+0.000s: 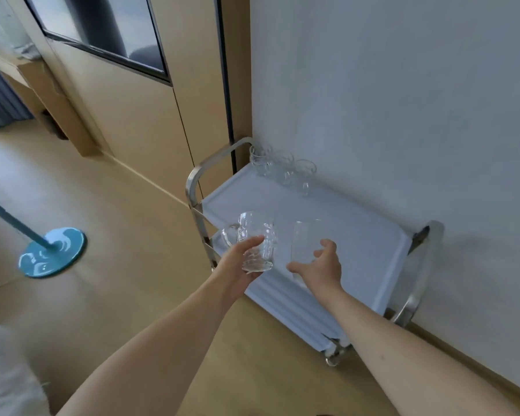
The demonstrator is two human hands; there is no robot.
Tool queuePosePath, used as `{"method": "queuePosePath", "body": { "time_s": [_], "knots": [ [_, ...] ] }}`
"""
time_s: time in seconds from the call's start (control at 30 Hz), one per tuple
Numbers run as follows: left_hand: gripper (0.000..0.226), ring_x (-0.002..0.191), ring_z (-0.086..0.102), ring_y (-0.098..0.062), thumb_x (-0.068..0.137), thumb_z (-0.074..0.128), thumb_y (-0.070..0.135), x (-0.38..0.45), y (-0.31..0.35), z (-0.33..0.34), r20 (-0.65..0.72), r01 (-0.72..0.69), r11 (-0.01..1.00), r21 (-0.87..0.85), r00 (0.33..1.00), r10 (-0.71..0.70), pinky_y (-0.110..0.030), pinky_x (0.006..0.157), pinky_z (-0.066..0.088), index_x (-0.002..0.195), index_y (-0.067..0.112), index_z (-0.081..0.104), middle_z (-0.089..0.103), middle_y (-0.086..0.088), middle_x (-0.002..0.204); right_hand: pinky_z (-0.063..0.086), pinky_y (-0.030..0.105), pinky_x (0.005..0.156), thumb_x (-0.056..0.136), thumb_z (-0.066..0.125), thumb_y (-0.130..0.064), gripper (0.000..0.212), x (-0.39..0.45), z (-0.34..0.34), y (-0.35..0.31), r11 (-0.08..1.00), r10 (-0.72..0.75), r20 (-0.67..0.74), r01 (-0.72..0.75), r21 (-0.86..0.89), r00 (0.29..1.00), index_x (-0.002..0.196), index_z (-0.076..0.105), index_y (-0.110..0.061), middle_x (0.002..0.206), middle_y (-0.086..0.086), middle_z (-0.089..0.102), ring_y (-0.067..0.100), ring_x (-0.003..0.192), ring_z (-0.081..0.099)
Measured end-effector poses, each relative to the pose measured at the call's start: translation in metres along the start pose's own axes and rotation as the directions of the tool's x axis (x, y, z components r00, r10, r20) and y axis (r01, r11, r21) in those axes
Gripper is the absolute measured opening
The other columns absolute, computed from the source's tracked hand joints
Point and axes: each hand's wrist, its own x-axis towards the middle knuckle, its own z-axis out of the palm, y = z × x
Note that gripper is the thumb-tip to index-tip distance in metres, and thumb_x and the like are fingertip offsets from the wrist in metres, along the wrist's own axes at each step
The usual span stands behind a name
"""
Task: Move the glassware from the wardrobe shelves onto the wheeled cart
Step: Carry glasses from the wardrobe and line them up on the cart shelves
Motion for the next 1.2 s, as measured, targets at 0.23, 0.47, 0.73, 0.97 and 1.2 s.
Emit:
{"method": "queuePosePath", "body": {
  "time_s": [0.23,0.47,0.73,0.97,1.2],
  "knots": [
    [0.049,0.095,0.064,-0.028,0.083,0.079,0.022,0.049,0.0,0.029,-0.041,0.091,0.992,0.091,0.995,-0.088,-0.046,0.106,0.05,0.126,0.004,0.065,0.063,-0.012,0.103,0.048,0.04,0.099,0.064,0.094,-0.027,0.106,0.035,-0.011,0.017,0.995,0.096,-0.086,-0.093,0.029,0.992,0.148,0.03,-0.018,0.136,0.008,0.05,0.024,0.118,0.054],
    [0.045,0.092,0.057,-0.026,0.077,0.082,0.023,0.117,0.007,0.044,-0.082,0.182,0.965,0.189,0.982,-0.17,-0.041,0.095,0.052,0.116,0.006,0.067,0.058,-0.009,0.097,0.048,0.039,0.097,0.065,0.094,-0.029,0.106,0.097,-0.014,0.033,0.981,0.18,-0.12,-0.17,0.095,0.976,0.149,0.03,-0.018,0.138,0.008,0.049,0.024,0.116,0.054],
    [0.064,0.1,0.064,-0.021,0.057,0.089,0.018,0.197,0.014,0.074,-0.11,0.11,0.943,0.315,0.991,-0.079,-0.038,0.099,0.052,0.114,0.01,0.061,0.067,-0.006,0.102,0.049,0.042,0.097,0.061,0.095,-0.029,0.104,0.163,-0.025,0.043,0.956,0.281,-0.172,-0.26,0.132,0.944,0.144,0.033,-0.018,0.133,0.008,0.051,0.025,0.114,0.055],
    [0.053,0.096,0.073,-0.02,0.055,0.095,0.019,0.25,0.006,0.095,-0.168,0.072,0.877,0.476,0.986,0.011,-0.032,0.081,0.053,0.103,0.02,0.07,0.077,0.003,0.092,0.048,0.042,0.1,0.061,0.096,-0.027,0.105,0.206,-0.032,0.054,0.952,0.292,-0.202,-0.264,0.157,0.935,0.145,0.035,-0.018,0.129,0.004,0.052,0.023,0.116,0.056],
    [0.072,0.1,0.069,-0.004,0.051,0.097,0.034,0.276,-0.006,0.098,-0.149,0.025,0.726,0.687,0.983,0.108,-0.025,0.082,0.051,0.116,0.044,0.066,0.074,0.019,0.102,0.05,0.036,0.093,0.06,0.096,-0.025,0.1,0.235,-0.028,0.067,0.945,0.307,-0.256,-0.262,0.194,0.917,0.142,0.039,-0.02,0.12,-0.003,0.053,0.019,0.104,0.058]
  ]
}}
